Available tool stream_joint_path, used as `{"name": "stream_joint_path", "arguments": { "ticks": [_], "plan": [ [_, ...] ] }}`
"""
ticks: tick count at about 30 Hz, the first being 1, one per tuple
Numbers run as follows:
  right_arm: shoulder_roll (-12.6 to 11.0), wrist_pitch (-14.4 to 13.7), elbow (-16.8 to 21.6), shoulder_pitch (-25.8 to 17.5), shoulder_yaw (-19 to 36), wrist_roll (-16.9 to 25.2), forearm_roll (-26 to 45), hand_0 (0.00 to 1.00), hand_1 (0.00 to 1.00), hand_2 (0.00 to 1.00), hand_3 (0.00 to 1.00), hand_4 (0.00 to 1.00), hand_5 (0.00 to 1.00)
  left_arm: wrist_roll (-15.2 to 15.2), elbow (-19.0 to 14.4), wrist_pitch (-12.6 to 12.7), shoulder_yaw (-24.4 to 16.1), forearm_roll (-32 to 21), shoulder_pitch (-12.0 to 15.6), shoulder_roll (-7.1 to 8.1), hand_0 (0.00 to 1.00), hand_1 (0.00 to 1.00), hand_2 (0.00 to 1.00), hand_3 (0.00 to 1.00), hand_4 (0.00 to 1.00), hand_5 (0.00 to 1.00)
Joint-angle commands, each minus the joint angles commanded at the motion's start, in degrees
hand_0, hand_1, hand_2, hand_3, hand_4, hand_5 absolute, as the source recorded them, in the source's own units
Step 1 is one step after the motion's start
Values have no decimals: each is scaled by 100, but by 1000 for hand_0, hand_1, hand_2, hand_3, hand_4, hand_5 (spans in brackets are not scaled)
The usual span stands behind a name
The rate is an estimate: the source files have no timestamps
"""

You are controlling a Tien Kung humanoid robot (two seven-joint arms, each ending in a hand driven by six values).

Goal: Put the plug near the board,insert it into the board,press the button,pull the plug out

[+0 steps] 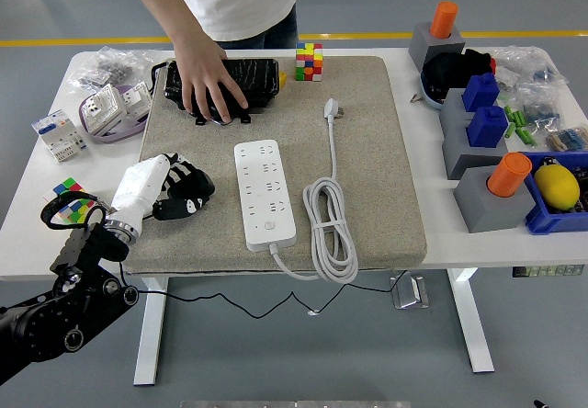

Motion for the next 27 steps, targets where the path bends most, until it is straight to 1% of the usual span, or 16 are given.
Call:
{"name": "stream_joint_path", "arguments": {
  "ticks": [3,6,9,12,14,15,20,22,27],
  "plan": [
    [-1,-1,-1,-2,8,1,-2,606,650,672,564,951,517,-216,-169,-21,-55,-247,-6,59,340,396,464,544,754,32],
    [-3,-3,-1,-1,13,2,-6,606,650,672,564,950,515,-487,-337,-112,-95,-613,-35,126,342,391,462,541,750,26],
    [-4,-2,3,-1,18,3,-6,606,650,672,564,950,515,-721,-496,-224,8,-917,-124,224,342,391,462,541,750,26],
    [-3,-1,2,-1,14,3,-2,606,650,672,564,950,514,-866,-542,-359,238,-1041,-268,309,350,399,460,542,747,24],
    [-1,-1,1,-2,11,3,1,606,650,672,564,950,514,-914,-521,-393,376,-1097,-356,339,350,399,460,542,747,24],
    [0,0,-1,0,5,2,4,606,650,672,564,950,514,-942,-466,-427,508,-1143,-449,360,350,399,460,542,747,24],
    [-7,0,2,14,-15,4,10,606,650,672,564,950,513,-1074,-251,-526,892,-1261,-695,402,357,407,462,542,745,22],
    [-11,-2,0,19,-12,5,17,605,650,672,564,950,513,-1137,-148,-530,1020,-1298,-774,392,375,416,465,542,745,24],
    [-17,0,-3,14,-28,4,28,605,650,672,564,950,513,-1223,-10,-538,1135,-1318,-865,326,375,416,465,542,745,24]
  ]
}}
